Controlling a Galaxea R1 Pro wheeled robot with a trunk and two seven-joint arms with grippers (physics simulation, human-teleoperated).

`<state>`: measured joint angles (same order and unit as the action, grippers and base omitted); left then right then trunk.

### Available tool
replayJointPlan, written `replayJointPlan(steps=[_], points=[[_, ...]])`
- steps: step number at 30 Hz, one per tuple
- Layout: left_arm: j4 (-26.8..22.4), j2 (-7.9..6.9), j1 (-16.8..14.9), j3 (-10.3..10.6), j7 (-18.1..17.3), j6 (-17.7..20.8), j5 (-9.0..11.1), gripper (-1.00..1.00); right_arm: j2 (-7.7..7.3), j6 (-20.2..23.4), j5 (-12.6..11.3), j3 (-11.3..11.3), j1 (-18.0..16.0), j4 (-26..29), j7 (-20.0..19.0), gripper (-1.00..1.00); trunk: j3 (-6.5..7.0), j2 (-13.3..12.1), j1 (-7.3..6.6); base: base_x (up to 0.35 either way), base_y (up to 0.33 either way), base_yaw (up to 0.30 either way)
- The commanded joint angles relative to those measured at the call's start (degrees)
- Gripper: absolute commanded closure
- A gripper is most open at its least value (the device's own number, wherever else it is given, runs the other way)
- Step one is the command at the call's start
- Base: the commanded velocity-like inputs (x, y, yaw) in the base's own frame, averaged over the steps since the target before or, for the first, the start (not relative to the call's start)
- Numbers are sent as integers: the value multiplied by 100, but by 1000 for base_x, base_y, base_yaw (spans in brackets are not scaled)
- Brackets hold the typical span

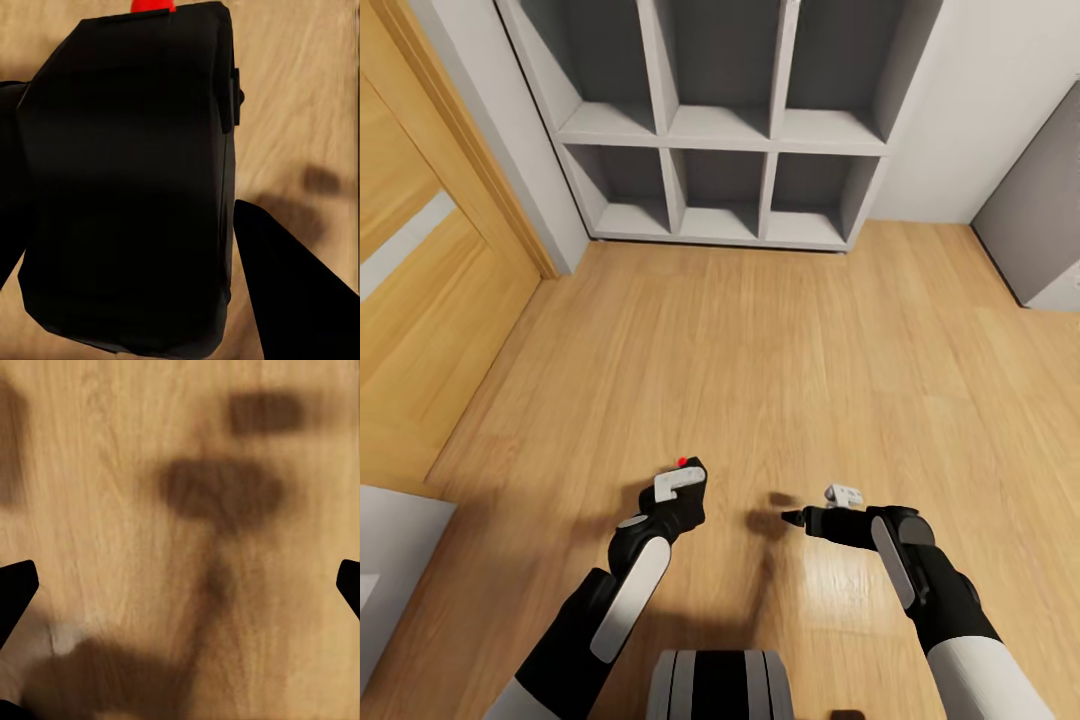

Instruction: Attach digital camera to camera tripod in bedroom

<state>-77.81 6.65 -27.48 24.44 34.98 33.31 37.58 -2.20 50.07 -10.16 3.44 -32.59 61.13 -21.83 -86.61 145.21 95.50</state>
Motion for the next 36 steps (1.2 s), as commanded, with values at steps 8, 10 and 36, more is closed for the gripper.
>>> replayJointPlan(steps=[8, 10, 36], points=[[-91, -157, -3, 2, 43, 3, 111, 100, -2, 37, -18, 15, -2, 4, -13, -100, 174, -9, -21, 0, 0, 0], [-180, -251, -3, 0, 44, 1, 304, 100, -7, 38, -20, 22, -2, 8, -14, -100, 219, -12, -26, 0, 0, 0], [-129, -2915, 5, -27, -2972, -738, 5517, 100, -9, 40, -14, 18, -2, 19, -32, -100, 795, -47, -93, 0, 0, 0]])
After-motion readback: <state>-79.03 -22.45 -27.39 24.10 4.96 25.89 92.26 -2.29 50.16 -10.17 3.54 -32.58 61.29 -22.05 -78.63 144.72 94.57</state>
